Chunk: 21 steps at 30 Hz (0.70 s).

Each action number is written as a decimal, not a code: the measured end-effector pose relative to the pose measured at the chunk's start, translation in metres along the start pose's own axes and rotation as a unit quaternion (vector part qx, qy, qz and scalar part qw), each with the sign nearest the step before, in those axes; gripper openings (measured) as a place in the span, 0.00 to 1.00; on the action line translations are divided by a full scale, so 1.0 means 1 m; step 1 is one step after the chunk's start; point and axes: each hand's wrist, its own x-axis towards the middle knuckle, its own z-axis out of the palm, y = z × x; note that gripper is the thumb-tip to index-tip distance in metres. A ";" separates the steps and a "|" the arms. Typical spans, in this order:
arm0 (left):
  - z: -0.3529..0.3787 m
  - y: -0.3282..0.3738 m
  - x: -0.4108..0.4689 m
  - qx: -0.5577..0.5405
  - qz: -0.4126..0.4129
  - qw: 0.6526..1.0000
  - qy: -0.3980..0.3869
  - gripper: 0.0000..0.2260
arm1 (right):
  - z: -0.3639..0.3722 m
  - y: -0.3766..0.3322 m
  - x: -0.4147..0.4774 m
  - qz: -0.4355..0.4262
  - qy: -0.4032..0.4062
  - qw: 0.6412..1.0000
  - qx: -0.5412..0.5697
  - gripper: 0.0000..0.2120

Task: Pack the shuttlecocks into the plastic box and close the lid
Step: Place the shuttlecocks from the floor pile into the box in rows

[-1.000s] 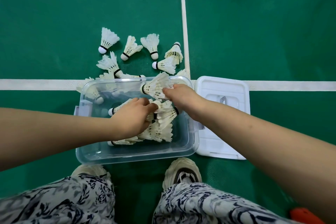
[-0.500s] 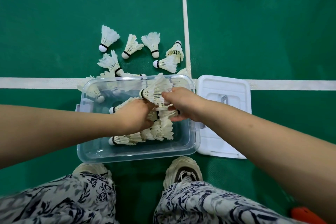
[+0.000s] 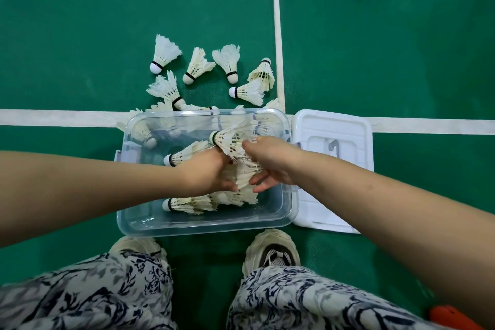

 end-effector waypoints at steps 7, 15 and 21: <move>0.008 -0.002 -0.001 -0.061 0.027 0.996 0.051 0.46 | 0.000 0.000 -0.002 0.007 0.003 1.000 0.003 0.15; 0.007 -0.004 0.000 -0.124 -0.002 0.992 0.030 0.42 | 0.001 0.001 0.000 -0.015 0.029 0.999 -0.016 0.09; 0.013 0.004 0.001 -0.109 -0.013 0.993 0.046 0.21 | 0.002 0.004 0.000 -0.040 0.071 0.995 -0.055 0.13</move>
